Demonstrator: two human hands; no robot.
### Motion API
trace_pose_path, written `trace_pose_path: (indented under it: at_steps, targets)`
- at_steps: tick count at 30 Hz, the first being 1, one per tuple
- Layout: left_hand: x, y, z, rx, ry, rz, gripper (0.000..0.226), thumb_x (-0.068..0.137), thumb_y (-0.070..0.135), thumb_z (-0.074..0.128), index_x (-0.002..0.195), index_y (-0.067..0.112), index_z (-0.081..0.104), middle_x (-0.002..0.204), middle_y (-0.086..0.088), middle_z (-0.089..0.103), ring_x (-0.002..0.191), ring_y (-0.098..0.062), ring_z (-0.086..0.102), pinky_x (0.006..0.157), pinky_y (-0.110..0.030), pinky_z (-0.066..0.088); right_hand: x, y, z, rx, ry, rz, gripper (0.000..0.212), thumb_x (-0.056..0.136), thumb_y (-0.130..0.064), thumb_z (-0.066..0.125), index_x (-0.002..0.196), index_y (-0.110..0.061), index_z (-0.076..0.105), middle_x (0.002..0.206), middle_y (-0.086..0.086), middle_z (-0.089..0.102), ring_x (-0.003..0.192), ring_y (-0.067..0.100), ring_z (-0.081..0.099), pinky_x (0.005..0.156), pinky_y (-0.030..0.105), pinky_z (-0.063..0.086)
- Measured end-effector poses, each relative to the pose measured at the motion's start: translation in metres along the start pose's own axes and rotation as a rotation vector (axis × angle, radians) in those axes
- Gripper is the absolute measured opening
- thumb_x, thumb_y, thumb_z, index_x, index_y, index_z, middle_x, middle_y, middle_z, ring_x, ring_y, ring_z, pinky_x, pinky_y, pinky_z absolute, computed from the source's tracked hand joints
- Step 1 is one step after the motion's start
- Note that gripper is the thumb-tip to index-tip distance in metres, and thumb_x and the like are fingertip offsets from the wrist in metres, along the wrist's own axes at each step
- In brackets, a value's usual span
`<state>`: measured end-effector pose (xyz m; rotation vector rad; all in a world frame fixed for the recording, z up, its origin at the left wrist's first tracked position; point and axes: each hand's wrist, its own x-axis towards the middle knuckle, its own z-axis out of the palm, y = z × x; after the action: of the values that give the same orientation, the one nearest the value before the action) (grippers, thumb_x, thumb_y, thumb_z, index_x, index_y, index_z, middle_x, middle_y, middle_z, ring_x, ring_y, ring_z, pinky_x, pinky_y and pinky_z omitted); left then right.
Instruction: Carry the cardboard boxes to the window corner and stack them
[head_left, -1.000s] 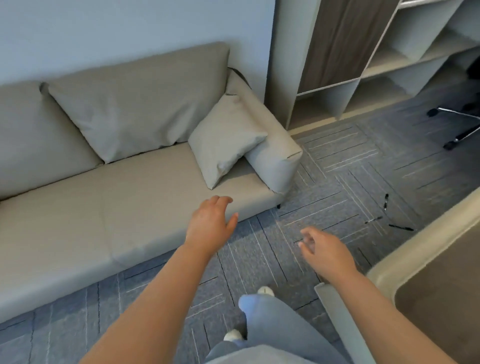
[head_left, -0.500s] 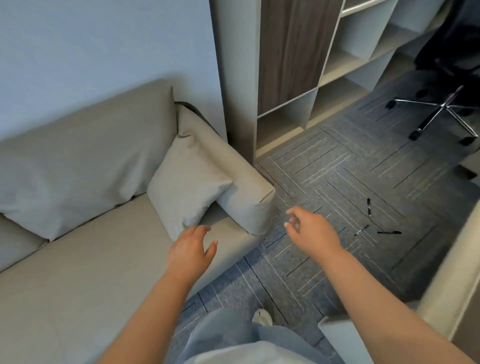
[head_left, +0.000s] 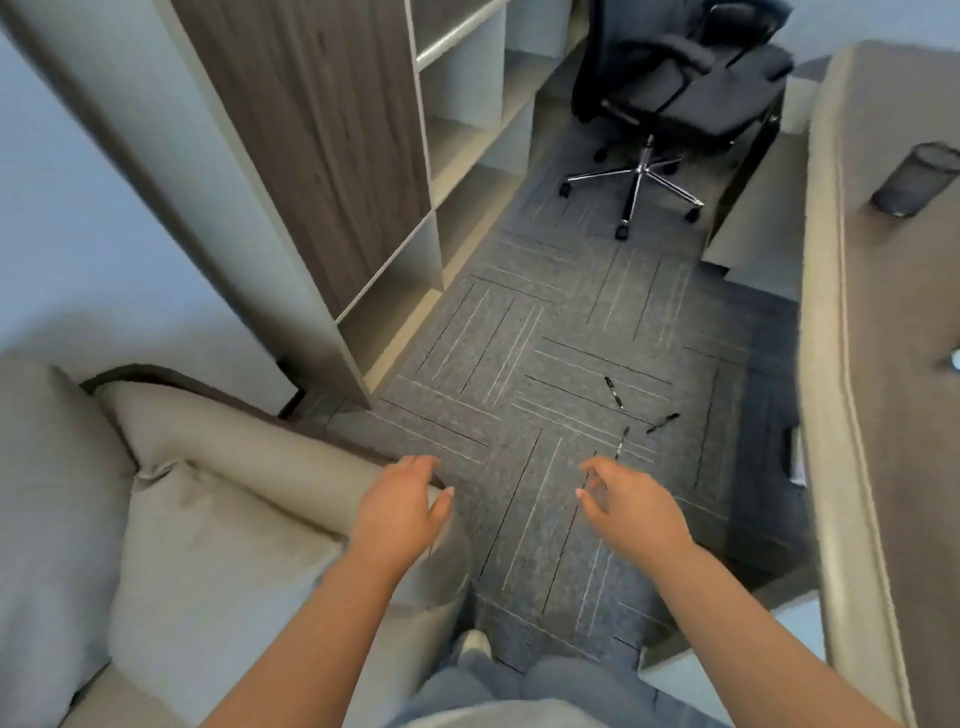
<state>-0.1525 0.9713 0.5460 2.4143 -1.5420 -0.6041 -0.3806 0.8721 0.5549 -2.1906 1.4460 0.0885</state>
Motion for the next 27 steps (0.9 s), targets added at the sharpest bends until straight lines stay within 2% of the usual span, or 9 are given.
trace_pose_path:
  at_steps: [7,11,20,27]
  targets:
    - [0.126,0.086,-0.007,0.028,-0.077,0.309,0.043,0.093,0.036,0.048,0.131,0.016,0.045,0.132,-0.002,0.051,0.124,-0.02,0.044,0.097,-0.034,0.039,0.011,0.064,-0.02,0.112,0.097,0.353,0.036,0.092,-0.033,0.051,0.126,-0.021,0.051,0.111,0.0,0.067,0.099,0.021,0.063,0.079,0.032,0.05]
    - [0.19,0.137,0.0,0.033,-0.104,0.405,0.043,0.093,0.035,0.047,0.131,0.016,0.046,0.131,-0.001,0.052,0.123,-0.02,0.044,0.097,-0.034,0.039,0.039,0.1,-0.032,0.211,0.145,0.471,0.034,0.091,-0.03,0.053,0.123,-0.02,0.054,0.108,-0.001,0.067,0.098,0.02,0.063,0.081,0.033,0.051]
    - [0.308,0.194,0.014,0.101,-0.181,0.395,0.042,0.093,0.037,0.047,0.131,0.018,0.046,0.13,0.002,0.053,0.123,-0.017,0.046,0.098,-0.033,0.041,0.18,0.163,-0.108,0.189,0.139,0.403,0.036,0.093,-0.03,0.049,0.127,-0.019,0.051,0.108,-0.003,0.065,0.099,0.018,0.061,0.08,0.032,0.049]
    - [0.395,0.206,0.007,0.115,-0.185,0.306,0.041,0.092,0.036,0.049,0.129,0.018,0.049,0.128,0.001,0.054,0.122,-0.017,0.047,0.095,-0.033,0.041,0.297,0.165,-0.171,0.174,0.166,0.305,0.035,0.094,-0.03,0.048,0.127,-0.018,0.049,0.113,-0.001,0.064,0.101,0.021,0.061,0.08,0.033,0.049]
